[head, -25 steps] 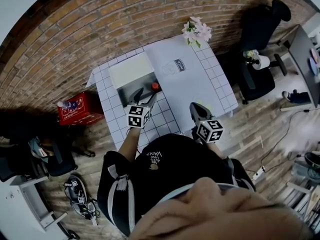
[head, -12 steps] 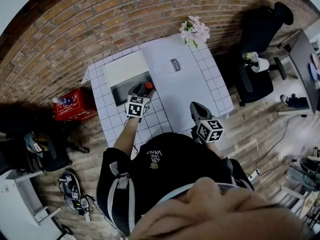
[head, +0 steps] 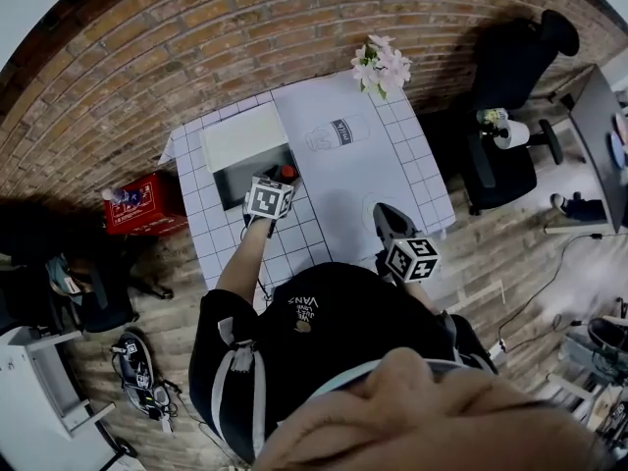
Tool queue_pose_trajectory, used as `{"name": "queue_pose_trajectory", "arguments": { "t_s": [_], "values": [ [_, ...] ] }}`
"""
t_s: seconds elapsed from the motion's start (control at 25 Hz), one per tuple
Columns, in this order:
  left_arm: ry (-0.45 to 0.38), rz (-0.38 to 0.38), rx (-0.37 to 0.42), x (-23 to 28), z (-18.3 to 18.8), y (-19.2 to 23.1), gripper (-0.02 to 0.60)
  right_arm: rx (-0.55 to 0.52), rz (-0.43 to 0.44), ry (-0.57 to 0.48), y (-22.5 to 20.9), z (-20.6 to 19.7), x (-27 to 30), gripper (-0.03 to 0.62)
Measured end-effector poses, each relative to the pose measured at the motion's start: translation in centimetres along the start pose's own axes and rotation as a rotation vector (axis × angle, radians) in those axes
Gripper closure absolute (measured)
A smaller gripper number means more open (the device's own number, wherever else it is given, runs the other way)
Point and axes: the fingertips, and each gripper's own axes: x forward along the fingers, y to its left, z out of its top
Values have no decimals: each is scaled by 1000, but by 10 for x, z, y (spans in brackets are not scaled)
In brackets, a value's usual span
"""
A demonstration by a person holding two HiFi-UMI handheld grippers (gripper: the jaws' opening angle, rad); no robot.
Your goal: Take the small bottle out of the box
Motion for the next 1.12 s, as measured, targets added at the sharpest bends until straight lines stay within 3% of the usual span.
{"name": "queue_pose_trajectory", "arguments": {
  "t_s": [0.24, 0.52, 0.68, 1.12],
  "values": [
    [37, 12, 26, 4, 2, 0, 304, 10, 17, 8, 2, -1, 4, 591],
    [67, -41, 17, 5, 3, -1, 308, 18, 7, 3, 0, -1, 4, 591],
    [79, -63, 36, 5, 5, -2, 365, 12, 4, 6, 2, -2, 5, 591],
    [62, -79, 68, 4, 0, 1, 371, 20, -21, 20, 16, -8, 4, 591]
  ]
}}
